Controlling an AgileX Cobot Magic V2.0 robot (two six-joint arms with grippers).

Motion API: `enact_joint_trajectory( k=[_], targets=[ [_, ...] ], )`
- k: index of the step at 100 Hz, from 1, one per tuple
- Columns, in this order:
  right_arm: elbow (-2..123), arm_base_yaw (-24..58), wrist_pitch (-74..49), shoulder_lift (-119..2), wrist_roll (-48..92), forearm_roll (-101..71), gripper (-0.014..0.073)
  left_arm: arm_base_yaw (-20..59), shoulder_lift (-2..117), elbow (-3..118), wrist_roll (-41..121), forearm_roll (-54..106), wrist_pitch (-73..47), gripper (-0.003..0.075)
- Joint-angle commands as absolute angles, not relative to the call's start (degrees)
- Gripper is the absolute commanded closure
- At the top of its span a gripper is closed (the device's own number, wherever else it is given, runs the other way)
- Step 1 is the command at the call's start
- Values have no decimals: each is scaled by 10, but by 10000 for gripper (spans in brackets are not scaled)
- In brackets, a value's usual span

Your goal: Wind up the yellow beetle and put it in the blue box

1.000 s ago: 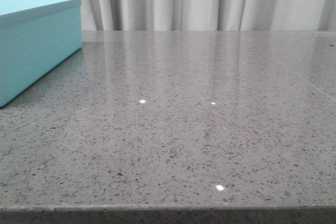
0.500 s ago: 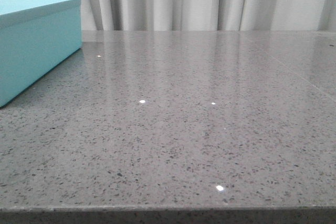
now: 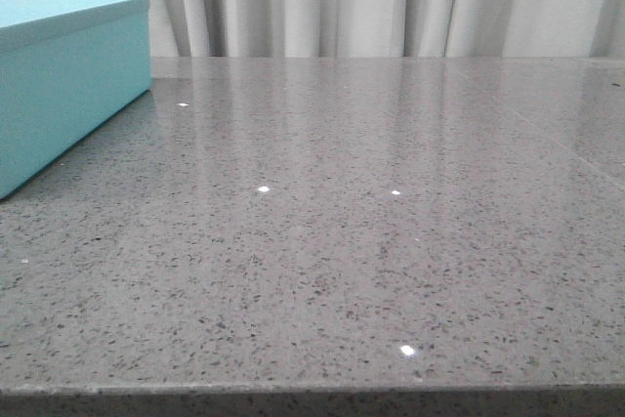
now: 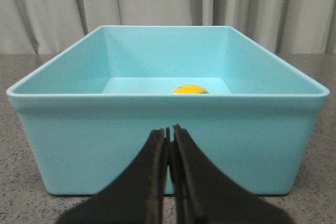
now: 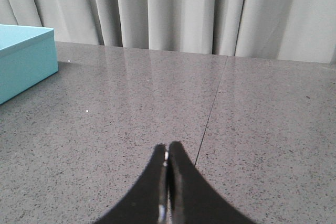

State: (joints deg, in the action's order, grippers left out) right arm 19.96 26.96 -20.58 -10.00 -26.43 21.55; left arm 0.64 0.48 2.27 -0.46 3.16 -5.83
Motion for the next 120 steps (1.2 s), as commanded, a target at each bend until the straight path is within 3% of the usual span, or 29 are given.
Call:
enact_joint_trajectory(
  k=[1, 120],
  targets=[
    [214, 270, -162, -104, -260, 229, 662, -1, -18, 14, -4, 34, -15, 739],
    [201, 270, -156, -105, -260, 229, 662, 0, -22, -12, 17, 40, -29, 739]
  ],
)
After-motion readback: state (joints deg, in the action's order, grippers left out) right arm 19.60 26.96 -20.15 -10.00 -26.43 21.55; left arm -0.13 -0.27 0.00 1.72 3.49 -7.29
